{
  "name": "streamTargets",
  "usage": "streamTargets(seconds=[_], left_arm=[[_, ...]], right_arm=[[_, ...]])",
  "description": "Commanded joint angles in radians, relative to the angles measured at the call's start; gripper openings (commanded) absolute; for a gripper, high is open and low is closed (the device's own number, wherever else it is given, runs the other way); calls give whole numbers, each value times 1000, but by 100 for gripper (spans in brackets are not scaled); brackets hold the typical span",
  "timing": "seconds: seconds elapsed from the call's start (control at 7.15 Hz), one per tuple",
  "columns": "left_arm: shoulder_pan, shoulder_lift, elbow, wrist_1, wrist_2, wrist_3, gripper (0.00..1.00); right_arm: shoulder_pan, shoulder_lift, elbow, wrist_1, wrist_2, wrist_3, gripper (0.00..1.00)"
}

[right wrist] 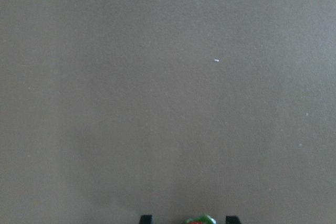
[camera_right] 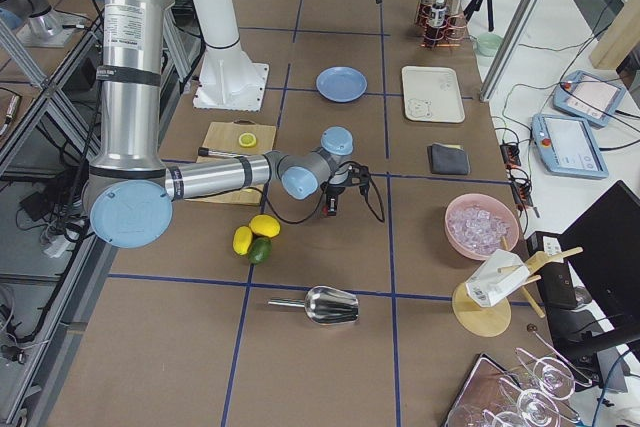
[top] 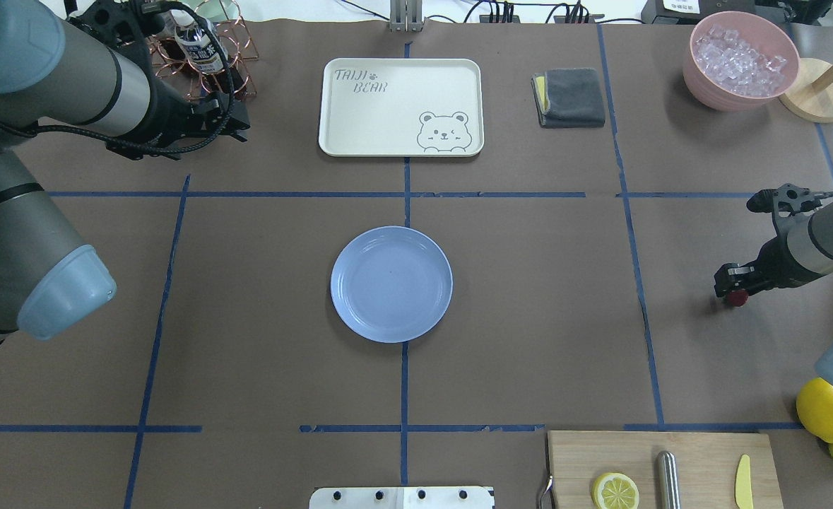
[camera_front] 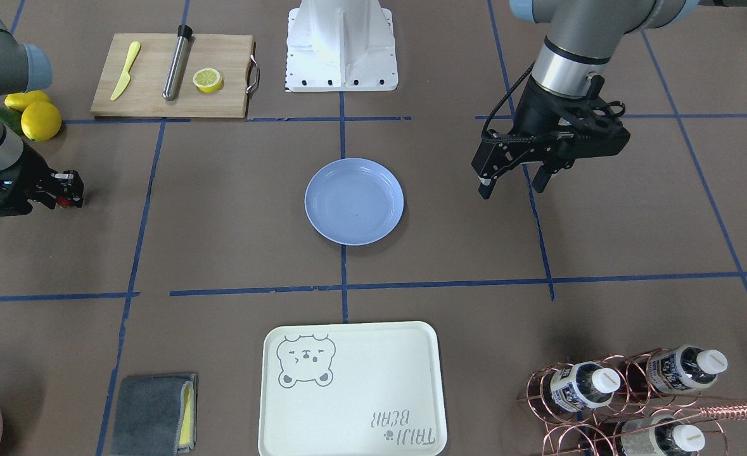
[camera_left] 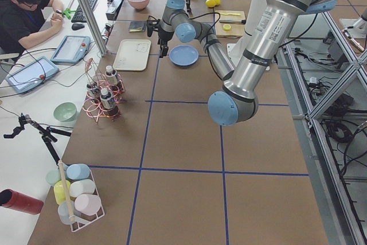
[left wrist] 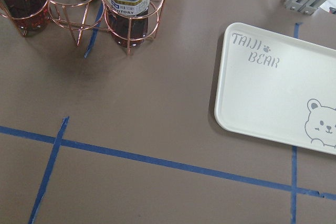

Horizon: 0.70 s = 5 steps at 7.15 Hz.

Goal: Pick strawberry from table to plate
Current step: 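Lower the right gripper onto the red strawberry and close on it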

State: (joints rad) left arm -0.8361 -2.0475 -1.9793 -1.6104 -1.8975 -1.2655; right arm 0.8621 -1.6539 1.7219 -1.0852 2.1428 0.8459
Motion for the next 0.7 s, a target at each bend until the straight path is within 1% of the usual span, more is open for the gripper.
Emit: streamTargets(seconds=[0.0, 0.14, 0.28, 0.42, 0.56], left_arm=[[0, -2, 0, 1, 0, 0, 100], [0, -2, 2, 0, 0, 0, 100], [0, -3, 4, 0, 0, 0, 100], [-1, -3, 4, 0, 0, 2, 100], [-1, -3, 4, 1, 0, 3, 100]], right_arm=[[0, -1, 5, 2, 3, 33, 0], [1, -1, 19, 2, 3, 33, 0], [6, -7, 97, -15, 5, 35, 0], [35, -4, 217, -123, 44, 36, 0], [87, 64, 340, -338, 95, 36, 0]])
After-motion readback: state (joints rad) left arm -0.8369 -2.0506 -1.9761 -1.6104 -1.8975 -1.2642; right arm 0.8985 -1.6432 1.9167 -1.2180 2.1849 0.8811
